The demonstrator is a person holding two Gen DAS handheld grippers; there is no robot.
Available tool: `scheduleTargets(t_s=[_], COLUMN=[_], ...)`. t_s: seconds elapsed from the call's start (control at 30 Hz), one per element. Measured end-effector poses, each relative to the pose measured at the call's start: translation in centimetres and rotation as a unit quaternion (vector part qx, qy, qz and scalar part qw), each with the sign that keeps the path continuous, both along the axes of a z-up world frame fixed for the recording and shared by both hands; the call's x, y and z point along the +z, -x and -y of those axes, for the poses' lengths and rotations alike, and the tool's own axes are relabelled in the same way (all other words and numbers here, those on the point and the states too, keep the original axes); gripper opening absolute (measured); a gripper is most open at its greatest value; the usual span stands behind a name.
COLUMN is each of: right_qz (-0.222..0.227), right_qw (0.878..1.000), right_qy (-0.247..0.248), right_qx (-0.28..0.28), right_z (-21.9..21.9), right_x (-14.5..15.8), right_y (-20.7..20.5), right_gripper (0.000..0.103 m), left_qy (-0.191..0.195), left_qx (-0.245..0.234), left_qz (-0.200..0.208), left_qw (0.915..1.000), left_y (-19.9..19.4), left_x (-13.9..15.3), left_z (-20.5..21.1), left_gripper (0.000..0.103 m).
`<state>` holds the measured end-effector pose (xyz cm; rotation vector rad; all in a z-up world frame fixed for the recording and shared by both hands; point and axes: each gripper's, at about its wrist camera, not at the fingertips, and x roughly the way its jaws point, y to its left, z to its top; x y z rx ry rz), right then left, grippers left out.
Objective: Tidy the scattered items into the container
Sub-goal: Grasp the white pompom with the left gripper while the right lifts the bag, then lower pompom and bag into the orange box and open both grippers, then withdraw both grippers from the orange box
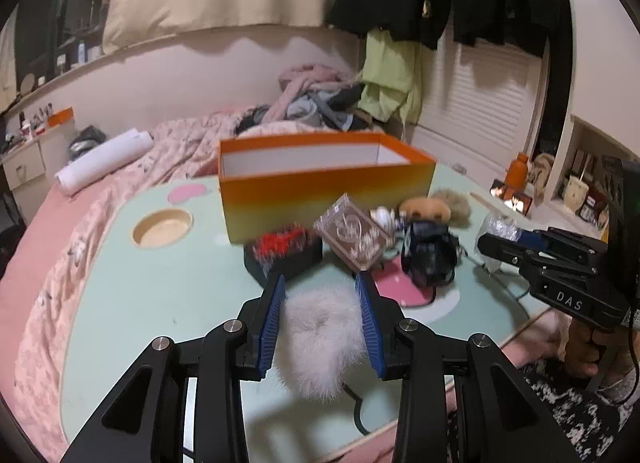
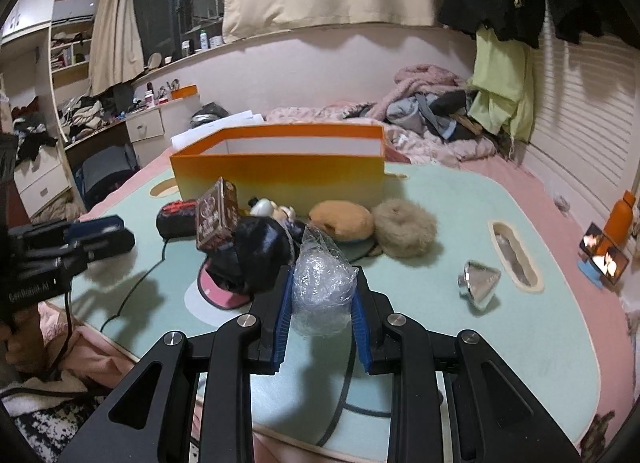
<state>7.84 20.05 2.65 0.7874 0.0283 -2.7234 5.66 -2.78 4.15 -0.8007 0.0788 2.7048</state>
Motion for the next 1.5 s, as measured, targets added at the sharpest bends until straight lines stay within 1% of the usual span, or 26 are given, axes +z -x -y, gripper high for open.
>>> scheduleTargets(t_s=[0.1, 0.17, 0.3, 0.37, 0.47, 0.53, 0.6, 0.7, 0.8, 0.83, 0.87, 0.9, 0.93, 0.97, 1.0, 1.03, 1.07, 1.1, 1.17, 1.27, 1.33, 1.4, 1.43, 1.5], right_qz=[-0.009, -0.016, -0.062, -0.067, -0.049, -0.023, -0.002, 0.022, 0.044, 0.052, 0.060, 0.067, 0.066, 0.059, 0.047, 0.030, 0.018, 0.003, -0.010, -0.014, -0.012, -0.001, 0.010, 0.045], right_qw=[1.000, 1.000, 0.998, 0.998, 0.998, 0.999, 1.000, 1.000, 0.999, 0.998, 0.998, 0.998, 0.997, 0.998, 0.998, 0.998, 0.998, 0.998, 0.998, 0.999, 0.999, 0.999, 0.999, 0.998], right_qy=[0.012, 0.020, 0.013, 0.016, 0.025, 0.027, 0.020, 0.001, -0.007, -0.006, -0.004, -0.004, -0.007, -0.012, -0.020, -0.026, -0.027, -0.026, -0.018, -0.007, 0.005, 0.015, 0.015, 0.009], right_qx=[0.011, 0.017, 0.013, 0.013, 0.013, 0.017, 0.008, -0.005, -0.014, -0.017, -0.019, -0.023, -0.027, -0.033, -0.042, -0.053, -0.058, -0.060, -0.053, -0.047, -0.043, -0.039, -0.040, -0.044], right_z=[0.2, 0.4, 1.3, 1.7, 2.5, 2.9, 3.5, 4.2, 4.4, 4.4, 4.3, 4.3, 4.3, 4.3, 4.3, 4.2, 4.1, 4.0, 3.8, 3.3, 2.9, 2.3, 2.1, 1.8], right_x=[1.2, 2.3, 5.8, 7.1, 8.3, 8.2, 7.7, 6.3, 5.0, 4.6, 4.3, 4.1, 4.2, 4.3, 4.6, 4.9, 5.2, 5.7, 6.4, 7.1, 7.2, 6.7, 6.3, 5.0], right_y=[0.6, 1.3, 3.3, 4.7, 8.3, 11.0, 13.5, 15.9, 17.6, 18.0, 18.2, 18.5, 18.5, 18.3, 17.9, 17.3, 16.9, 16.2, 15.2, 13.3, 11.6, 9.8, 9.0, 7.3], right_gripper=[0.028, 0.028, 0.029, 0.029, 0.029, 0.029, 0.029, 0.029, 0.029, 0.029, 0.031, 0.033, 0.041, 0.053, 0.061, 0.076, 0.081, 0.081, 0.081, 0.081, 0.081, 0.081, 0.081, 0.081], left_qy=[0.003, 0.005, 0.014, 0.017, 0.028, 0.044, 0.049, 0.042, 0.053, 0.056, 0.056, 0.053, 0.046, 0.037, 0.027, 0.021, 0.015, 0.011, 0.007, -0.003, 0.001, 0.021, 0.024, 0.009], left_qx=[-0.005, -0.003, 0.018, 0.023, 0.030, 0.044, 0.053, 0.061, 0.065, 0.068, 0.072, 0.076, 0.077, 0.079, 0.080, 0.080, 0.080, 0.080, 0.081, 0.078, 0.080, 0.091, 0.092, 0.081], left_qz=[-0.023, -0.030, -0.047, -0.054, -0.050, -0.045, -0.024, 0.008, 0.016, 0.018, 0.021, 0.023, 0.020, 0.014, 0.007, 0.003, -0.001, -0.002, -0.002, 0.004, 0.015, 0.031, 0.040, 0.054], left_qw=[0.9997, 0.9995, 0.9987, 0.9981, 0.9979, 0.9971, 0.9971, 0.9973, 0.9963, 0.9959, 0.9955, 0.9954, 0.9957, 0.9961, 0.9964, 0.9966, 0.9967, 0.9967, 0.9967, 0.9969, 0.9967, 0.9952, 0.9947, 0.9952], left_y=[0.2, 1.0, 4.1, 6.2, 10.1, 12.6, 15.4, 17.9, 18.9, 19.0, 19.1, 19.0, 18.8, 18.4, 17.9, 17.6, 17.2, 16.8, 15.9, 13.6, 11.7, 9.6, 8.7, 6.6], left_x=[1.3, 2.3, 5.3, 6.7, 8.0, 8.0, 7.2, 5.8, 4.7, 4.5, 4.4, 4.3, 4.4, 4.6, 4.8, 5.0, 5.2, 5.4, 5.8, 5.9, 5.4, 4.2, 3.5, 2.0], left_z=[0.1, 0.1, -0.2, -0.6, -1.5, -1.9, -2.1, -2.1, -2.4, -2.5, -2.4, -2.2, -2.0, -1.7, -1.3, -1.2, -0.8, -0.5, 0.0, 0.8, 0.9, 0.8, 0.7, 0.6], left_gripper=[0.035, 0.035, 0.035, 0.035, 0.035, 0.035, 0.035, 0.035, 0.036, 0.038, 0.042, 0.054, 0.069, 0.076, 0.083, 0.084, 0.084, 0.084, 0.084, 0.092, 0.098, 0.098, 0.098, 0.098])
